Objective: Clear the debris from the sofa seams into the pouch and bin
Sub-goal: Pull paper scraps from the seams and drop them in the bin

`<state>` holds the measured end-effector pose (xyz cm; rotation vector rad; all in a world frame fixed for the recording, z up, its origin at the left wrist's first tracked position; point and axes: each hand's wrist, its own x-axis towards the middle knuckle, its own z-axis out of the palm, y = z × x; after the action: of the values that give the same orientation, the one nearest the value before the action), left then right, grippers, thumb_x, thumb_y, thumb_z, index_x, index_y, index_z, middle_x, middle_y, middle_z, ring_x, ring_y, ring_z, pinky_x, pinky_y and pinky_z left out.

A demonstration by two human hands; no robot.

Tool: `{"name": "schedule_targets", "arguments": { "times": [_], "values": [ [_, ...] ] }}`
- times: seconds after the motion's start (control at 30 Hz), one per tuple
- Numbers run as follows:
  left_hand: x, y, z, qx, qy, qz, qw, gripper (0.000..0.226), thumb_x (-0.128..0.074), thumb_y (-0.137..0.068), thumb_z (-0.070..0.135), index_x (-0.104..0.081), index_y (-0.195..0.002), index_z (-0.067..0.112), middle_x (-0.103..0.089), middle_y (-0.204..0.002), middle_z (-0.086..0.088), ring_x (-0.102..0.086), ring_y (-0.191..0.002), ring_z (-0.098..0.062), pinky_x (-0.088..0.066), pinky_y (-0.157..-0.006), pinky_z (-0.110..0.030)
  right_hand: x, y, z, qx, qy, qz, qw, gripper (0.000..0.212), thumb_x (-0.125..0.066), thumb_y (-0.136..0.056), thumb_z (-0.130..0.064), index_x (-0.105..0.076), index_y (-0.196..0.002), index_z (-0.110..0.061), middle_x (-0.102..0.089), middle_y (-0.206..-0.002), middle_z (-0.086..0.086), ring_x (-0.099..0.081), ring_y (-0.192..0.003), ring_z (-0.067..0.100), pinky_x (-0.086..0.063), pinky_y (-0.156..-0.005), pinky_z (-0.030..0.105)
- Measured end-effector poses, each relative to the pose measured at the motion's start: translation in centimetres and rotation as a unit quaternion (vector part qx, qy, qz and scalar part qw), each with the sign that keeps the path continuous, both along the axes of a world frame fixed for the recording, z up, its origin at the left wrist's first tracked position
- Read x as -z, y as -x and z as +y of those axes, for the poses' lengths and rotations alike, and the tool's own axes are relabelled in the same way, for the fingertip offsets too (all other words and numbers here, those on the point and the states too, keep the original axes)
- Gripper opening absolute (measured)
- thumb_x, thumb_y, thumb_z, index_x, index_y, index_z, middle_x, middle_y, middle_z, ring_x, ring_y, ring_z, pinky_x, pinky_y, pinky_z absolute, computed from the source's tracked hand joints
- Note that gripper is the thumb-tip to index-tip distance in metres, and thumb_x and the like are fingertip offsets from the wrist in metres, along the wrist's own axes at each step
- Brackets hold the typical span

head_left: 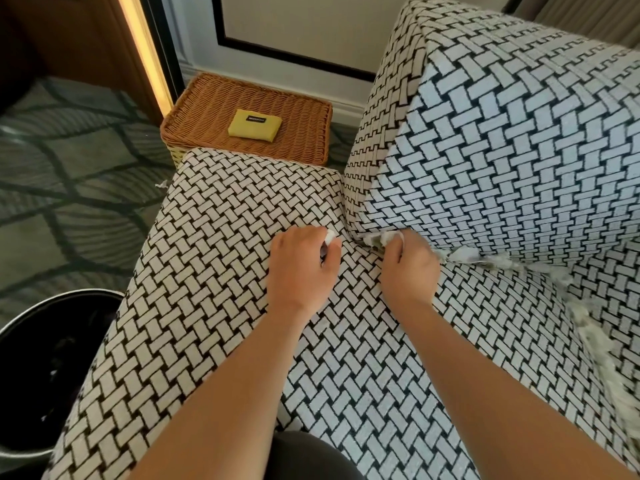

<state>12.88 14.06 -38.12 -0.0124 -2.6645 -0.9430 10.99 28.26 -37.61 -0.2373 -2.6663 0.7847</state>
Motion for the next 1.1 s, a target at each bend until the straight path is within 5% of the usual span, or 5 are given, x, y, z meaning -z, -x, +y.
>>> {"name": "schedule_targets", "arguments": {
  "times": [0.23,0.43,0.6,0.9,1.1],
  "values": [
    [-0.6,-0.1,-0.3,0.007,-0.192,-0.056,0.980,0.026,-0.048,-0.093,0.029,-0.064,-0.080,0.013,-0.064,-0.078,0.004,-0.058,-0.077,-0.014,-0.047,-0.080,-0.035,-0.5,-3.5,-0.6,-0.033,0.084,-0.014,0.996,0.020,-0.045,-0.094,-0.026,-0.054,-0.089,-0.009,-0.043,-0.119,-0.006,-0.051,-0.087,0.008,-0.046,-0.067,0.017],
    [-1.9,-3.8,-1.1,0.005,-0.335,-0.145,0.931,0.020,-0.050,-0.094,0.027,-0.062,-0.089,0.012,-0.059,-0.074,0.006,-0.051,-0.061,0.000,-0.040,-0.056,-0.005,-1.5,-7.3,-1.9,-0.039,0.116,-0.029,0.992,0.011,-0.058,-0.089,-0.012,-0.062,-0.095,-0.005,-0.061,-0.096,0.006,-0.060,-0.093,0.024,-0.054,-0.076,0.033],
    [-3.1,-8.2,-3.1,-0.006,-0.368,-0.207,0.906,0.019,-0.046,-0.096,0.029,-0.059,-0.082,0.025,-0.066,-0.078,0.002,-0.057,-0.060,-0.002,-0.041,-0.051,-0.008,-3.5,-10.8,-4.0,-0.075,0.180,-0.100,0.976,0.017,-0.045,-0.096,-0.022,-0.050,-0.081,-0.017,-0.055,-0.070,0.003,-0.047,-0.054,0.011,-0.045,-0.043,0.027],
    [-8.3,-12.5,-13.8,0.015,-0.250,-0.398,0.882,0.026,-0.046,-0.097,0.027,-0.061,-0.101,0.006,-0.069,-0.087,-0.003,-0.064,-0.059,-0.006,-0.049,-0.055,-0.014,-10.3,-12.0,-11.0,-0.262,0.224,-0.363,0.866,0.022,-0.041,-0.097,-0.020,-0.060,-0.088,-0.013,-0.063,-0.074,0.005,-0.058,-0.066,0.013,-0.050,-0.064,0.026],
    [-8.1,-15.4,-22.9,-0.091,-0.185,-0.375,0.904,0.036,-0.046,-0.096,0.028,-0.057,-0.066,0.010,-0.062,-0.066,-0.002,-0.057,-0.047,-0.007,-0.037,-0.038,-0.014,-10.7,-12.4,-21.0,-0.278,0.232,-0.434,0.825,0.013,-0.046,-0.095,-0.014,-0.052,-0.104,-0.007,-0.061,-0.088,0.013,-0.061,-0.073,0.019,-0.056,-0.075,0.038]
  ]
}}
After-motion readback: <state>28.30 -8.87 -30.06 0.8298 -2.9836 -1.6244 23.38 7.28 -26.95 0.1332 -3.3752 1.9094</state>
